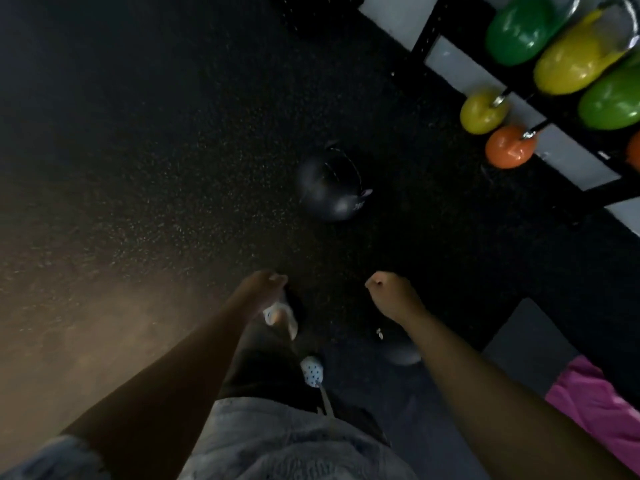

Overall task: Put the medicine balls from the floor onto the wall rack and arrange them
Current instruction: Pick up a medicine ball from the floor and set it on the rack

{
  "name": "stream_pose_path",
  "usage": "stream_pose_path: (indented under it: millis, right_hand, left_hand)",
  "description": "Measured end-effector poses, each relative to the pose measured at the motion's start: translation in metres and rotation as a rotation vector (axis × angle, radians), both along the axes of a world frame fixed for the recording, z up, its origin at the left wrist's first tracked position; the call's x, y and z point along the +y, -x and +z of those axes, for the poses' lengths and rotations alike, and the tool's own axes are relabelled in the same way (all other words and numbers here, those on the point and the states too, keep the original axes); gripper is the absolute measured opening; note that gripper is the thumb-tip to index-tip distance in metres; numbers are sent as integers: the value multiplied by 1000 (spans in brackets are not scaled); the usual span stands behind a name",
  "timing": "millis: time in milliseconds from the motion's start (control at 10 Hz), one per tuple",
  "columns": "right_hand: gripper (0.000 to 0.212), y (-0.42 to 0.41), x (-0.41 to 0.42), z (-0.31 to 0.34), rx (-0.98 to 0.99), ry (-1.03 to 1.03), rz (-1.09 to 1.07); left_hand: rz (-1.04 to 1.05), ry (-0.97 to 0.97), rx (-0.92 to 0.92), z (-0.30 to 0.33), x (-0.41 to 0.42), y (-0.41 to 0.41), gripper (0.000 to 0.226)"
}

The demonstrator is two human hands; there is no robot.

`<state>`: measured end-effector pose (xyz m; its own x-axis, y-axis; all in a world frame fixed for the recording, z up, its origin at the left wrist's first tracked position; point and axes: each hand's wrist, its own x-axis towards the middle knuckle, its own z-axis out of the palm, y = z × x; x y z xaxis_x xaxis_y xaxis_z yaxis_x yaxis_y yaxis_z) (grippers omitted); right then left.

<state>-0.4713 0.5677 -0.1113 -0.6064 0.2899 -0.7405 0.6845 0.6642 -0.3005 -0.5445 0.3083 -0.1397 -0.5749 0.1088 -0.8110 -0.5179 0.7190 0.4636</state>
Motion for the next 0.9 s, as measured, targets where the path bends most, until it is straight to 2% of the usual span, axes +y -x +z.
stream_pose_path:
  millis: [100,200,300,400,600,700,800,900]
  right_hand:
    - [33,103,35,-17,-37,-31,17]
    - [32,167,57,-27,-53,-48,-19]
    - [33,248,92,-52,-55,-21,-61]
    - [32,295,116,-83,-61,10,-99]
    - [23,379,164,-222,-83,73,-188]
    - [28,419,189,-331,-132,128,-264]
    - [47,438,197,-393,-162,168,-343]
    - [83,445,194,-446,-201,232,-571]
  left_hand:
    - [30,-7,-47,-28,48,90,44]
    - [41,-7,-58,-48,72,133,45]
    - [101,-5,-99,-78,102,219,45]
    - [116,26,-109,-109,119,264,44]
    - [273,87,-105,-211,159,343,56]
    - [482,66,-112,-293,182,369,67]
    - [667,49,-126,-344,194,371,82]
    - [926,17,-153,-388,209,363,96]
